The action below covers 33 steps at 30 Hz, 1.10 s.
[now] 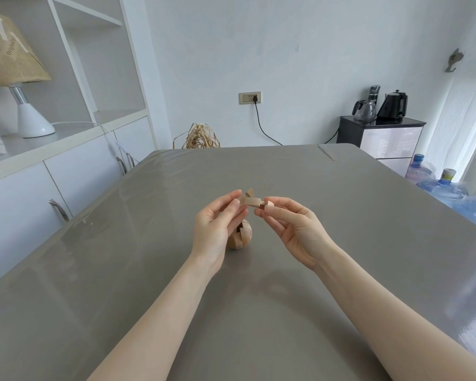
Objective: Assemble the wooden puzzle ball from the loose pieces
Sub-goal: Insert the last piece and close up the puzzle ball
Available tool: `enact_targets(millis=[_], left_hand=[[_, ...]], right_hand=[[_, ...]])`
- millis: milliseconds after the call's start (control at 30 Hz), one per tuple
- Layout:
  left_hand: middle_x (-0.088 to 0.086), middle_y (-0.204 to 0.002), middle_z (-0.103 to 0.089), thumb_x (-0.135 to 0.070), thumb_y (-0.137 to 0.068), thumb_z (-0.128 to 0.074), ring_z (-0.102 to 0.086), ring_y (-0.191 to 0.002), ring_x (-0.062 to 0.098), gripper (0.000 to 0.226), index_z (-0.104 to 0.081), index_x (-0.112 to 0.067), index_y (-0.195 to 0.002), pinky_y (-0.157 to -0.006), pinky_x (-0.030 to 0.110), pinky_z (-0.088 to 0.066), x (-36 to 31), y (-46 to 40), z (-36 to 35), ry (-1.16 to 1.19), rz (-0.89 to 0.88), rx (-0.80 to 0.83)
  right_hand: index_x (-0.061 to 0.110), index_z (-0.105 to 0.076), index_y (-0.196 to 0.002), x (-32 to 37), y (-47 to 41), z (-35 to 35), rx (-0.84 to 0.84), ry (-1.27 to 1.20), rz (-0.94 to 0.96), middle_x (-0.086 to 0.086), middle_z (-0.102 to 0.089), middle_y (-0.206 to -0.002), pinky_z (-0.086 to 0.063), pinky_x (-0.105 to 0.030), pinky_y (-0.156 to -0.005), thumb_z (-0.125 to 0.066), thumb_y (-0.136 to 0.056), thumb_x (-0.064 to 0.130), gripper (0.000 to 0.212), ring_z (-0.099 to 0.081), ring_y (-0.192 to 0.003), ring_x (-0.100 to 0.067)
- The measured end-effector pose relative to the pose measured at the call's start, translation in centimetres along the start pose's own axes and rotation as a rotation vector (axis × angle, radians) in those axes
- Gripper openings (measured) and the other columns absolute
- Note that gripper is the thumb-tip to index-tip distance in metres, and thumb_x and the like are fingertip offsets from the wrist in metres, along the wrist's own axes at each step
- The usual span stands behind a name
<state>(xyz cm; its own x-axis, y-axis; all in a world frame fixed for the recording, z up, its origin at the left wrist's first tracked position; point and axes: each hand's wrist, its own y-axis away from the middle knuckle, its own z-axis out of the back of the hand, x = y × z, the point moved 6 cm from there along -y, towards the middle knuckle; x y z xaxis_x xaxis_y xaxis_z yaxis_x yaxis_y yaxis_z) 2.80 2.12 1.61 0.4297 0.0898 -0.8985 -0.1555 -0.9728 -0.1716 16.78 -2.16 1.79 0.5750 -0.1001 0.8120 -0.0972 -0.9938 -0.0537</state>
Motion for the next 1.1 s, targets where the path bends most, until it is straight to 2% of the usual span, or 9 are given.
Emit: enact_targets(millis=[167,367,467,500,567,733,833,900,1100], left_hand=[[0.013,-0.112,-0.070,-0.005,-0.096,-0.050,-0.067,-0.104,0.019,0.027,-0.060,0.001,-0.120,-0.094,0.027,-0.051,0.7,0.1,-0.9,0.021,0.054,0.120],[0.007,-0.108,-0.070,-0.007,-0.093,-0.054,-0.065,-0.100,0.014,0.028,-0.062,-0.001,-0.120,-0.097,0.026,-0.048,0.5,0.4,-1.5,-0.024,0.068,0.186],[0.008,-0.089,-0.062,-0.013,-0.092,-0.058,-0.058,-0.077,0.016,0.024,-0.070,-0.016,-0.113,-0.074,0.028,-0.040,0.5,0.7,-1.6,-0.151,0.052,0.195],[0.011,-0.080,-0.052,-0.016,-0.091,-0.059,-0.046,-0.066,0.024,0.023,-0.072,-0.021,-0.110,-0.064,0.034,-0.028,0.4,0.7,-1.6,-0.200,0.032,0.201],[0.010,-0.068,-0.040,-0.016,-0.092,-0.060,-0.026,-0.065,0.037,0.022,-0.073,-0.024,-0.107,-0.060,0.039,-0.017,0.1,0.9,-1.8,-0.270,-0.018,0.207],[-0.008,-0.057,-0.052,-0.006,-0.091,-0.060,-0.035,-0.060,0.032,0.023,-0.072,-0.019,-0.106,-0.052,0.030,-0.028,-0.7,1.2,-1.9,-0.318,-0.128,0.152],[-0.013,-0.058,-0.056,-0.007,-0.089,-0.063,-0.048,-0.061,0.024,0.023,-0.071,-0.017,-0.107,-0.056,0.028,-0.038,-0.7,1.0,-1.5,-0.372,-0.152,0.109],[-0.011,-0.060,-0.057,-0.007,-0.088,-0.064,-0.050,-0.062,0.022,0.022,-0.071,-0.019,-0.105,-0.062,0.031,-0.041,-0.8,1.0,-1.5,-0.379,-0.155,0.111],[-0.004,-0.066,-0.061,-0.005,-0.088,-0.064,-0.048,-0.062,0.027,0.019,-0.070,-0.021,-0.097,-0.058,0.034,-0.040,-1.1,1.2,-1.7,-0.374,-0.150,0.128]], right_hand=[[0.002,-0.064,-0.094,-0.3,0.0,-0.1,0.007,0.007,-0.002,-0.016,-0.072,-0.098,-0.056,-0.021,-0.076,-0.062,-0.085,0.005,0.009,-0.072,-0.087,-0.022],[0.008,-0.071,-0.081,-0.3,-0.1,0.3,-0.056,0.072,0.018,-0.008,-0.067,-0.080,-0.053,-0.016,-0.068,-0.063,-0.086,0.009,0.009,-0.063,-0.065,-0.011],[0.009,-0.072,-0.076,0.0,-0.2,0.4,-0.073,0.069,0.048,-0.003,-0.059,-0.071,-0.048,-0.016,-0.063,-0.064,-0.084,0.008,0.011,-0.051,-0.057,-0.009],[0.009,-0.072,-0.075,0.1,-0.2,0.5,-0.075,0.069,0.052,-0.004,-0.057,-0.071,-0.047,-0.015,-0.062,-0.065,-0.084,0.007,0.012,-0.050,-0.056,-0.009],[0.009,-0.073,-0.075,0.2,-0.2,0.4,-0.069,0.071,0.053,-0.004,-0.058,-0.071,-0.049,-0.015,-0.062,-0.066,-0.081,0.007,0.009,-0.052,-0.057,-0.009],[0.003,-0.069,-0.085,0.2,-0.2,0.6,-0.097,0.050,0.048,-0.004,-0.067,-0.075,-0.053,-0.013,-0.063,-0.065,-0.081,0.002,0.005,-0.063,-0.062,-0.008],[-0.002,-0.069,-0.089,0.3,-0.2,0.6,-0.103,-0.007,0.051,-0.007,-0.071,-0.080,-0.054,-0.014,-0.065,-0.063,-0.082,-0.003,0.008,-0.069,-0.068,-0.010],[-0.005,-0.068,-0.092,0.3,-0.1,0.4,-0.094,-0.037,0.051,-0.009,-0.072,-0.085,-0.054,-0.014,-0.068,-0.062,-0.082,-0.005,0.011,-0.070,-0.071,-0.012],[-0.005,-0.067,-0.093,0.3,0.0,0.0,-0.062,-0.078,0.056,-0.008,-0.074,-0.086,-0.054,-0.014,-0.069,-0.060,-0.083,-0.005,0.012,-0.071,-0.076,-0.011]])
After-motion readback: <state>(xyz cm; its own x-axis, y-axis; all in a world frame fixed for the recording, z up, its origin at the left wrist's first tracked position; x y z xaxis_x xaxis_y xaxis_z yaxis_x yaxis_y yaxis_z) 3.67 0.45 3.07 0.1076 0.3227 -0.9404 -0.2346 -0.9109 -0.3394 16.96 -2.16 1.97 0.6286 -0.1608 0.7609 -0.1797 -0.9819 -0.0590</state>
